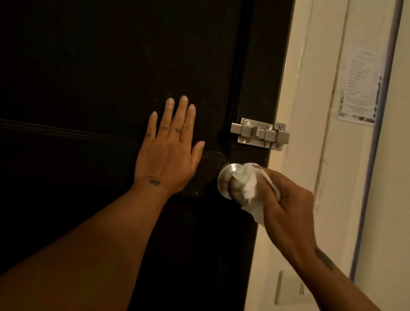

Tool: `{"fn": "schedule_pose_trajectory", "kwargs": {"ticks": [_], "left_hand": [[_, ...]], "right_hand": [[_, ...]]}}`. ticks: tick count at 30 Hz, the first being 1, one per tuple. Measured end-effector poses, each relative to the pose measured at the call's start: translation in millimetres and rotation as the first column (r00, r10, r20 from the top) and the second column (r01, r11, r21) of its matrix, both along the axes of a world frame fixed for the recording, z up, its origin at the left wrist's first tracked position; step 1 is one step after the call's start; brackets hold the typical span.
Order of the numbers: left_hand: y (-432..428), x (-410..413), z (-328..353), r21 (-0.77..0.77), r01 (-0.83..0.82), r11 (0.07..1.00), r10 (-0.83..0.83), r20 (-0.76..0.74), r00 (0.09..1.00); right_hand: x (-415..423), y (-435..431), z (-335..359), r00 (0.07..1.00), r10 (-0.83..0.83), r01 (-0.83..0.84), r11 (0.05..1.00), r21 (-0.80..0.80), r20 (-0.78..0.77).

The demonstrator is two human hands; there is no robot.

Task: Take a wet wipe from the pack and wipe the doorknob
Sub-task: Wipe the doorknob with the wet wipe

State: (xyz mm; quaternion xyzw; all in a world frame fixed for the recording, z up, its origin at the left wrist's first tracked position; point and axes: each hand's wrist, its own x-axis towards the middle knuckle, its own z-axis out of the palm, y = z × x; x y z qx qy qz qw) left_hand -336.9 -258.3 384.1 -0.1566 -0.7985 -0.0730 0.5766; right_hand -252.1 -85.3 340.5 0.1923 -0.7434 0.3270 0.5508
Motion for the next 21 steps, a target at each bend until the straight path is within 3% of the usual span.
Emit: {"fn": "schedule_pose_trajectory", "kwargs": {"ticks": [4,8,14,18,21], "left_hand": [[0,1,1,-0.008,0.004,1.0,-0.004,0.004,1.0],[-1,-2,0,-0.007,-0.01,1.0,0.01,-0.009,1.0],[0,-2,0,0.003,-0.013,1.0,0.013,-0.021,1.0],[-1,1,1,0.014,0.0,1.0,0.0,0.002,1.0],[-1,0,0,0.005,-0.009,1.0,0.009,0.0,1.0]], "right_hand": [[-3,-4,5,1.0,-0.005,0.002,0.994,0.11,0.025],[-3,-2,12,0.982,0.161,-0.151,0.984,-0.094,0.104],[4,-5,-1,0.998,0.02,-0.017,0.998,-0.054,0.053],[3,-5,5,0.993,0.092,-0.086,0.992,-0.088,0.078],[6,11,6,0.991,0.011,0.001,0.996,-0.087,0.132]]}}
